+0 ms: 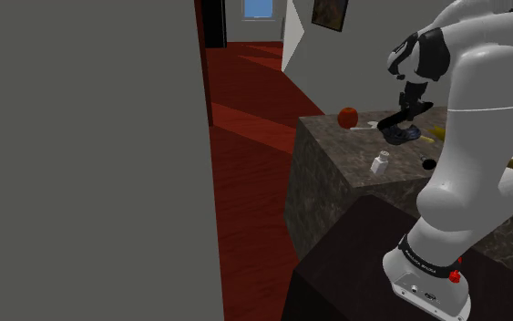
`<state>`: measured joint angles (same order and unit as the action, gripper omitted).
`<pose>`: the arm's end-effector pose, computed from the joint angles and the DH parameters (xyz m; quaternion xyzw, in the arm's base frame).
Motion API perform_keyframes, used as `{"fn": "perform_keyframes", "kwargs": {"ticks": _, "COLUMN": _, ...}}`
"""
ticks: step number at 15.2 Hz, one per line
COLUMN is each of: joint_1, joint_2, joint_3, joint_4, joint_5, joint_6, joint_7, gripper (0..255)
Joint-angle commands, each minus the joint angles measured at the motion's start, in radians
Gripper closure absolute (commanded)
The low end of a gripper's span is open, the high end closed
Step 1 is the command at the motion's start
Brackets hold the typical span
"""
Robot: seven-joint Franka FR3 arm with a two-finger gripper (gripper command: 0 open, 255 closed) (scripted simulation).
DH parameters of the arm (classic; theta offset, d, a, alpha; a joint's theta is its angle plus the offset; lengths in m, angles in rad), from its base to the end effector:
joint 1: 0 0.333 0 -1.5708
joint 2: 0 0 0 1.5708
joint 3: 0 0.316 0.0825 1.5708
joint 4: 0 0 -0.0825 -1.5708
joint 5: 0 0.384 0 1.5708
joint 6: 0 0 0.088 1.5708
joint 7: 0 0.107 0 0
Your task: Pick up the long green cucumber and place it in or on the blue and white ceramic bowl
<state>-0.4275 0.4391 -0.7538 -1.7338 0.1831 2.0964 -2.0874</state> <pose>0.2995 -0.5770 0.3877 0.9042 0.4212 -0.0683 0.0200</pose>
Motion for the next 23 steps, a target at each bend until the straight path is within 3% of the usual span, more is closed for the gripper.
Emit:
{"fn": "perform_keyframes", "kwargs": {"ticks": 1, "joint_1": -0.007, "joint_2": 0.016, "joint_3": 0.007, "joint_4": -0.008, "joint_5": 0.012, "joint_6": 0.022, "joint_7": -0.006, "gripper": 255}}
{"fn": "perform_keyframes", "kwargs": {"ticks": 8, "joint_1": -0.021, "joint_2": 0.057, "joint_3": 0.029, "joint_4": -0.043, "joint_5": 0.043, "joint_6": 0.091, "joint_7": -0.018, "gripper": 255}}
{"fn": "perform_keyframes", "kwargs": {"ticks": 16, "joint_1": -0.021, "joint_2": 0.057, "joint_3": 0.028, "joint_4": -0.043, "joint_5": 0.043, "joint_6": 0.091, "joint_7": -0.018, "gripper": 255}}
{"fn": "perform_keyframes", "kwargs": {"ticks": 17, "joint_1": -0.02, "joint_2": 0.055, "joint_3": 0.027, "joint_4": -0.046, "joint_5": 0.042, "joint_6": 0.092, "joint_7": -0.018, "gripper": 0}}
{"fn": "perform_keyframes", "kwargs": {"ticks": 23, "joint_1": -0.011, "joint_2": 0.039, "joint_3": 0.019, "joint_4": -0.033, "joint_5": 0.03, "joint_6": 0.065, "joint_7": -0.01, "gripper": 0}}
